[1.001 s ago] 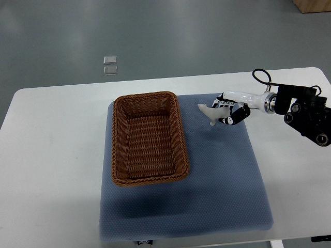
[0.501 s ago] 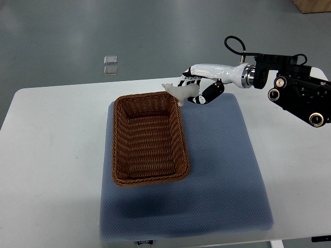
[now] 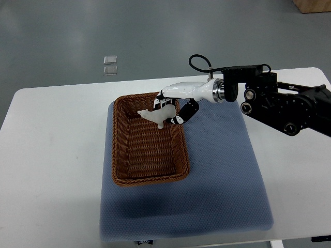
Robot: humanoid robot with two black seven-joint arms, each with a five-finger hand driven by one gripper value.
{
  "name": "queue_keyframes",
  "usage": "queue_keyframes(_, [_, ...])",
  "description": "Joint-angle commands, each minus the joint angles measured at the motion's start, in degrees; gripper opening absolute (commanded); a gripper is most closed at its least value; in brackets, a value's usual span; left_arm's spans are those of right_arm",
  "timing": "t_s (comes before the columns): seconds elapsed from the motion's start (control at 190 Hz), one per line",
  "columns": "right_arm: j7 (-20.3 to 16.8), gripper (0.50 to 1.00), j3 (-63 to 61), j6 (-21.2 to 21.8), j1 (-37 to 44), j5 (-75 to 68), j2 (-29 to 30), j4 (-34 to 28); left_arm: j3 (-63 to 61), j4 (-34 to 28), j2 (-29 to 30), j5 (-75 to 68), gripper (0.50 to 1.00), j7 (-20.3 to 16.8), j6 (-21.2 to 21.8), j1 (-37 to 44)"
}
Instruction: Place white bear in brown basket with right hand
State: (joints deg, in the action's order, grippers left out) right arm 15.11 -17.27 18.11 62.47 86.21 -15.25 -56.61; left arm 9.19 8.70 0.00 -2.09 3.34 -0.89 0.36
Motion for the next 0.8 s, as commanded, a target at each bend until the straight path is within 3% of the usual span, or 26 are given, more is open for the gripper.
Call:
queue_keyframes(0.0, [0.0,0.623,0.48,0.0,0.28,0.1,0.49,0.01,0.04,0.0,0.0,-0.02,1.0,0.0,0.01,-0.01])
queue_keyframes(0.121, [-0.08,0.778,0.48,-0.27,0.19,0.19,0.58,0.1,-0.05,0.0,0.0,-0.02,1.0,0.0,0.01,-0.01])
queue_keyframes(0.237, [-0.08,0.856,0.39,-0.62,0.02,0.1,0.49,0.18,-0.05,0.0,0.0,-0.02,1.0,0.0,0.01,-0.01])
queue_keyframes(0.495, [-0.08,0.893,-1.01,-2.73,-0.16,-0.78,-1.01,0.62,0.04,0.0,0.0,-0.02,1.0,0.0,0.01,-0.01])
queue_keyframes(0.796, [-0.17,0.895,-11.03,-2.9,-4.46,-4.29,-3.2,2.38,0.04,0.0,0.0,0.07,1.0,0.0,-0.07,-0.01])
